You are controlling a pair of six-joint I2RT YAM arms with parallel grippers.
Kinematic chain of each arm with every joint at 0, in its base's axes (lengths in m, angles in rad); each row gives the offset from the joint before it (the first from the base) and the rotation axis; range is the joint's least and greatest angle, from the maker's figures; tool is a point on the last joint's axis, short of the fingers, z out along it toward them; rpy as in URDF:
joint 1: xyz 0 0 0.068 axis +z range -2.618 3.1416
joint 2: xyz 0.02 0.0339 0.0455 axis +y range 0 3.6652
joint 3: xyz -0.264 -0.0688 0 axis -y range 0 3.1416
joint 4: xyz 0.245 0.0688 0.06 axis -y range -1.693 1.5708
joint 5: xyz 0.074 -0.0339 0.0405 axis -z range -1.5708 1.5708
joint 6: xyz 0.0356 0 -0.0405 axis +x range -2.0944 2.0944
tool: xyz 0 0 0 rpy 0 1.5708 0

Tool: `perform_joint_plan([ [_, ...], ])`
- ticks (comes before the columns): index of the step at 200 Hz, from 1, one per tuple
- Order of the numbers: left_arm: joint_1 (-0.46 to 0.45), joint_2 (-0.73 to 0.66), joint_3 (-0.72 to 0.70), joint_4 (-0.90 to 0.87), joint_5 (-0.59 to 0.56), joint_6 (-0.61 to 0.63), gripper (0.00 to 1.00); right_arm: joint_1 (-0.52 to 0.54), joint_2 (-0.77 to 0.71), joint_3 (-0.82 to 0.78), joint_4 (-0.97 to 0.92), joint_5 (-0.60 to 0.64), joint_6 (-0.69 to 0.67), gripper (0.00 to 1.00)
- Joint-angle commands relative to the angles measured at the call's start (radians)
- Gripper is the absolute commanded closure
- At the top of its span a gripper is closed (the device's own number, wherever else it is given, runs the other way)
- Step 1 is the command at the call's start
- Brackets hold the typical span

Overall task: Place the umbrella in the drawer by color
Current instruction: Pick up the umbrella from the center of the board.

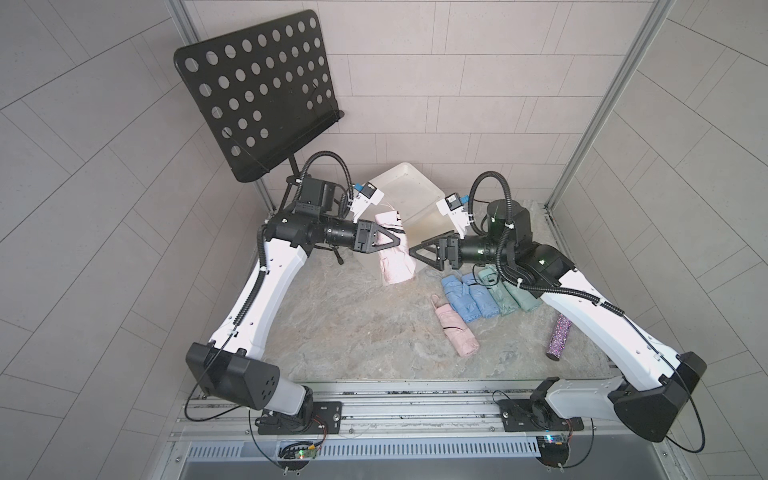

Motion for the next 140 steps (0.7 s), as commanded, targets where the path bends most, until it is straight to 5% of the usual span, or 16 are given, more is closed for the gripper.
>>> perform_joint_plan([
  [1, 0.003, 0.006, 0.044, 0.004, 0.107, 0.039, 0.83, 0.002, 0.009, -0.008, 0.086, -0.113, 0.058, 0.13],
  [80, 0.0, 0.008, 0.043, 0.004, 0.15, 0.038, 0.81, 0.051, 0.107, 0.032, 0.14, -0.137, 0.094, 0.23],
  [140, -0.001, 0.009, 0.033, 0.006, 0.161, 0.047, 0.81, 0.061, 0.128, 0.036, 0.166, -0.14, 0.104, 0.59],
])
